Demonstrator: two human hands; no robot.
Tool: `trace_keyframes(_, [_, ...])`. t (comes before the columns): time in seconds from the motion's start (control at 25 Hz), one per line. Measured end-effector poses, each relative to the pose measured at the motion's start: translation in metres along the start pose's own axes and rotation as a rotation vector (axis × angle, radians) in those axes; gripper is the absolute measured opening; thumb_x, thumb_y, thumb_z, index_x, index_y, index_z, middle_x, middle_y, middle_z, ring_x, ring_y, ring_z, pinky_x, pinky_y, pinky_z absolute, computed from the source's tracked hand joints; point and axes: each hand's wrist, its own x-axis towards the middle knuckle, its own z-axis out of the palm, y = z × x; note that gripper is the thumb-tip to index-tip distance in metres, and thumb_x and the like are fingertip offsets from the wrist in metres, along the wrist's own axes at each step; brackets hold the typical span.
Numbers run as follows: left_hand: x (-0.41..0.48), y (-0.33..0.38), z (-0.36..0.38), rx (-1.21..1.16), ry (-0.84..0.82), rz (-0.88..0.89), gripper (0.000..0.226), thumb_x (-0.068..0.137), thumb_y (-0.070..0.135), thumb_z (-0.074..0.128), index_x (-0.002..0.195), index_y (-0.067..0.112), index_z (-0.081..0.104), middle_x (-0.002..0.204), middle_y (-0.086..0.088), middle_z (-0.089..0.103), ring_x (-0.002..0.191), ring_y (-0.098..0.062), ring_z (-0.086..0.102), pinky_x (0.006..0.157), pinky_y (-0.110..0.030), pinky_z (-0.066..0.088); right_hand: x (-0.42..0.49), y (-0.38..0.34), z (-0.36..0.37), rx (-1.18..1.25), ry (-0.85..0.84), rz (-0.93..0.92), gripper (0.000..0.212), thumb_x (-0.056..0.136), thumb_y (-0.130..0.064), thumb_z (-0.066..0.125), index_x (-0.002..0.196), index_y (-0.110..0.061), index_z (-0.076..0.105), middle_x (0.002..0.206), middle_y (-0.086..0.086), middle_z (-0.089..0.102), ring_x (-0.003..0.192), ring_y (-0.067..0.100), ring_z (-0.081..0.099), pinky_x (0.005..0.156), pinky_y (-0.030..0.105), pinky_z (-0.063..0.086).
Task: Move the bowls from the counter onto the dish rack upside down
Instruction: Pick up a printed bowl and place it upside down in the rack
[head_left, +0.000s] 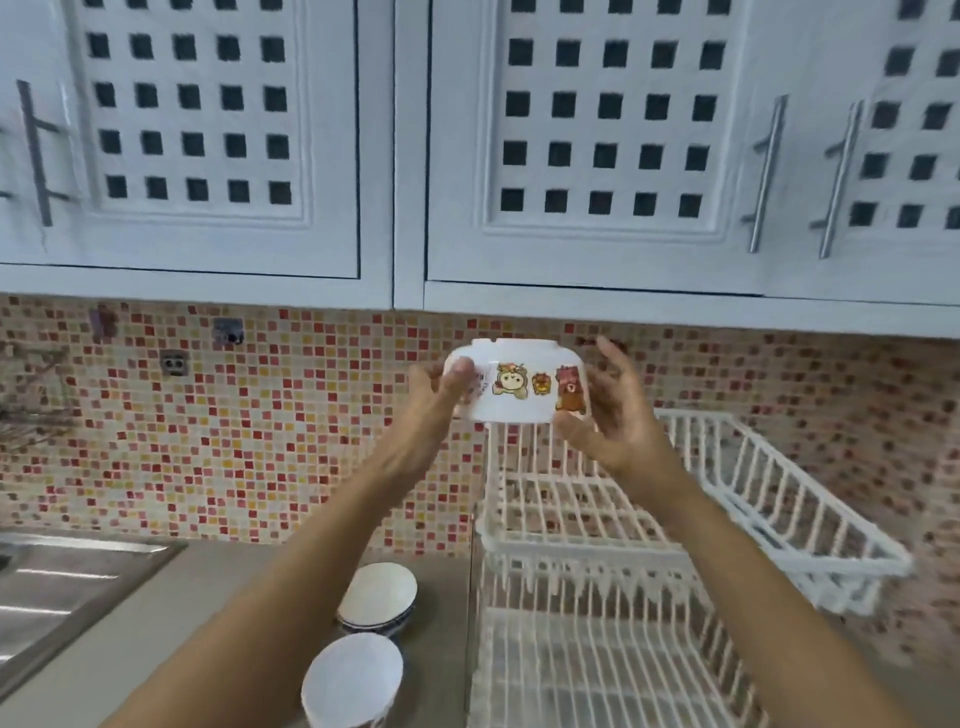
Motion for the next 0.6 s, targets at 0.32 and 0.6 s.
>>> trace_keyframes(0.32, [0.065,-0.027,0.085,0.247,-0.259,-0.045,0.07,0.078,0.04,0.072,0.133,0.022,0.031,0.109,0.007,0.057,0.088,-0.003,0.062,0.074,-0.017,0.059,0.035,0.064,-0.112,-0.443,-0.142,0.22,0.11,0.06,-0.04,0.083,0.149,-0.027,0.02,0.153,-0.006,0.032,0.129,0.008,0.041,0.105,0.029,0.04])
trace_keyframes(0.6, [0.094,-0.073,0.11,0.898,-0.392,-0.237,0.105,0.057,0.053,0.083,0.14,0.014,0.032,0.134,-0.005,0.052,0.11,-0.021,0.054,0.091,-0.027,0.049,0.054,0.144,-0.105,-0.805,-0.483,0.344,0.124,0.051,-0.054,0.085,0.149,-0.03,0.012,0.152,-0.003,0.033,0.138,0.024,0.035,0.111,0.043,0.036])
